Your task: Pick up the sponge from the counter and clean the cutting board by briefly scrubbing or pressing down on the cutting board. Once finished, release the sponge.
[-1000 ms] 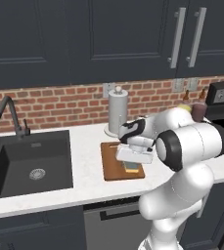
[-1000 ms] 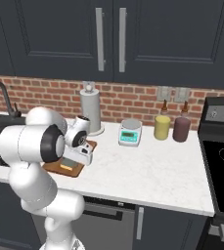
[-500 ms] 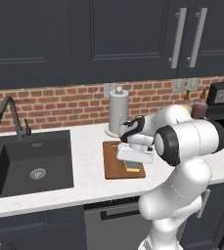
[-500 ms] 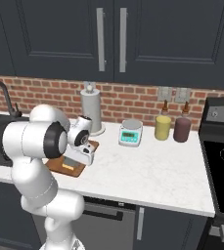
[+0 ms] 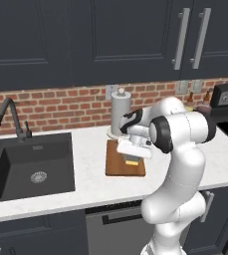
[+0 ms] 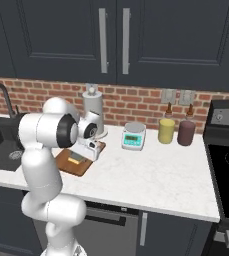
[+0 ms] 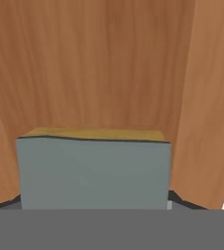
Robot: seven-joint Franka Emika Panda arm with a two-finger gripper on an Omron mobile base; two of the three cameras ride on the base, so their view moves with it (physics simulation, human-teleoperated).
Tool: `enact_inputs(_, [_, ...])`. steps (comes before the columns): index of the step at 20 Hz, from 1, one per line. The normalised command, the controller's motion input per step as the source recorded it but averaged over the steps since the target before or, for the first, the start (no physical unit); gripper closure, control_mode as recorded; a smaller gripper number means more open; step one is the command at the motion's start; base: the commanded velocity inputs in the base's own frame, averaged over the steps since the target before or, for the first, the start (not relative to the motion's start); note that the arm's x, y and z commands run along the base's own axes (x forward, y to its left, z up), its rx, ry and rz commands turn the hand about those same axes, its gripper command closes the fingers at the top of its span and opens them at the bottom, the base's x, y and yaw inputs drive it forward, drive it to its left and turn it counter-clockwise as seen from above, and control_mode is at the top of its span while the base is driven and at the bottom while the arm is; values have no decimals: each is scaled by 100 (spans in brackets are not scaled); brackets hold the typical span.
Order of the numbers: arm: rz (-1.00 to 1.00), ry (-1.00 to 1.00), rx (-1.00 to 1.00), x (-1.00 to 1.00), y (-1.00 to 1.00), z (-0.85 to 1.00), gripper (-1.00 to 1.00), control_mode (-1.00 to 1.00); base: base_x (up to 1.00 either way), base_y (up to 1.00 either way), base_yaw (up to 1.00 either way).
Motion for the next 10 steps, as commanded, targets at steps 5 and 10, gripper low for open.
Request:
enact_inputs(5, [-8,0,-5,69,-7,-22,100,-100,0,0,0])
enact_inputs(10, [-8,0,-7,69,-7,-26,100,-100,0,0,0])
